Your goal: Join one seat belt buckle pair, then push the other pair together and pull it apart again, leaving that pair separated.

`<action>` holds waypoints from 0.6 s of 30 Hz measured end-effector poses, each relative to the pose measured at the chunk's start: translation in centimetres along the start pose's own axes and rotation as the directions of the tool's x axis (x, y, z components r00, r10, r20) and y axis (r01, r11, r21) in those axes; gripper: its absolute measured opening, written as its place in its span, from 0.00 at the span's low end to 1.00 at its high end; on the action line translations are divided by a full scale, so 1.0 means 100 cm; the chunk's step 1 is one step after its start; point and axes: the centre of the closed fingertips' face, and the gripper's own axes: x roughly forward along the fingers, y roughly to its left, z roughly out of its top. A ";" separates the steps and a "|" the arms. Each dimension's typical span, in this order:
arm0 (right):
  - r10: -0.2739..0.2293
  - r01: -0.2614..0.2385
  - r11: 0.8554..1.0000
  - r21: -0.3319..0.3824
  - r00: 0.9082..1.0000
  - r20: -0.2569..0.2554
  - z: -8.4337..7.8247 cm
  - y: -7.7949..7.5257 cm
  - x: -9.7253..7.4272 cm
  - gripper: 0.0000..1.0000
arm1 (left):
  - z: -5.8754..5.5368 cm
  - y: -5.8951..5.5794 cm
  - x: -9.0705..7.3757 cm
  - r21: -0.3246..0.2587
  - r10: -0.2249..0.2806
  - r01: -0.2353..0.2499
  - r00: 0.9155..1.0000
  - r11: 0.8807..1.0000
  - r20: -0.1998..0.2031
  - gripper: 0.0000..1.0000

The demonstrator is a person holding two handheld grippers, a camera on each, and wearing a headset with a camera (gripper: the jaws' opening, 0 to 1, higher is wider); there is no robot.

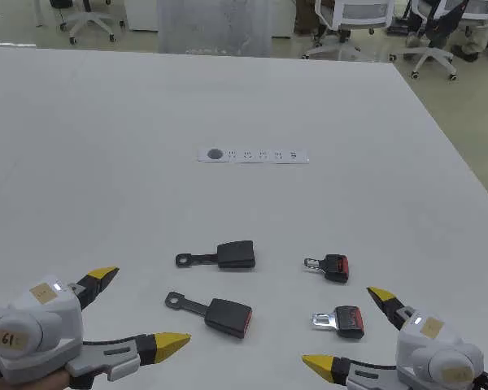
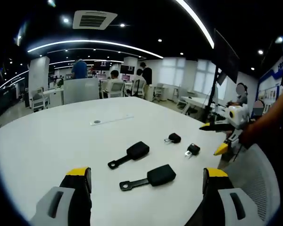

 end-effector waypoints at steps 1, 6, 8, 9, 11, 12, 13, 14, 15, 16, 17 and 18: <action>0.000 0.000 1.000 0.000 1.000 -0.001 0.000 0.000 0.000 0.99 | 0.000 0.000 0.000 0.000 0.000 0.000 1.000 1.000 0.000 1.00; -0.003 0.003 1.000 0.002 1.000 0.000 0.000 -0.001 -0.002 0.99 | 0.000 0.001 -0.001 0.001 0.002 -0.002 1.000 1.000 -0.001 1.00; -0.003 0.003 1.000 -0.001 1.000 -0.001 0.000 0.000 -0.002 0.99 | 0.001 0.000 -0.001 0.003 0.000 0.000 1.000 1.000 -0.002 1.00; -0.003 0.003 1.000 0.000 1.000 -0.002 -0.001 0.000 -0.002 0.99 | 0.001 0.000 -0.001 0.004 0.000 0.000 1.000 1.000 -0.002 1.00; -0.003 0.003 1.000 0.001 1.000 -0.001 0.000 0.000 -0.002 0.99 | 0.002 0.000 -0.001 0.006 -0.001 0.001 1.000 1.000 -0.002 1.00; -0.003 0.003 1.000 0.000 1.000 -0.001 -0.001 0.000 -0.003 0.99 | 0.002 0.000 -0.001 0.006 -0.001 0.001 1.000 1.000 -0.001 1.00; -0.003 0.003 1.000 0.000 1.000 -0.001 -0.001 0.000 -0.003 0.99 | 0.002 0.000 -0.001 0.006 -0.001 0.001 1.000 1.000 -0.001 1.00; -0.002 0.002 1.000 0.001 1.000 -0.002 -0.001 0.000 -0.003 0.99 | 0.002 0.000 -0.001 0.007 -0.001 0.001 1.000 1.000 -0.001 1.00; -0.002 0.002 1.000 0.000 1.000 -0.002 -0.001 0.000 -0.003 0.99 | 0.002 0.000 0.000 0.007 0.000 0.000 1.000 1.000 -0.002 1.00; -0.002 0.002 1.000 -0.001 1.000 -0.003 -0.001 0.000 -0.003 0.99 | 0.002 0.000 0.000 0.008 0.000 0.000 1.000 1.000 -0.003 1.00; -0.002 0.002 1.000 -0.001 1.000 -0.004 -0.001 0.000 -0.003 0.99 | 0.002 0.000 0.000 0.009 0.000 0.000 1.000 1.000 -0.003 1.00; -0.002 0.002 1.000 0.000 1.000 -0.005 -0.001 0.000 -0.003 0.99 | 0.003 -0.001 0.000 0.008 -0.001 0.001 1.000 1.000 -0.002 1.00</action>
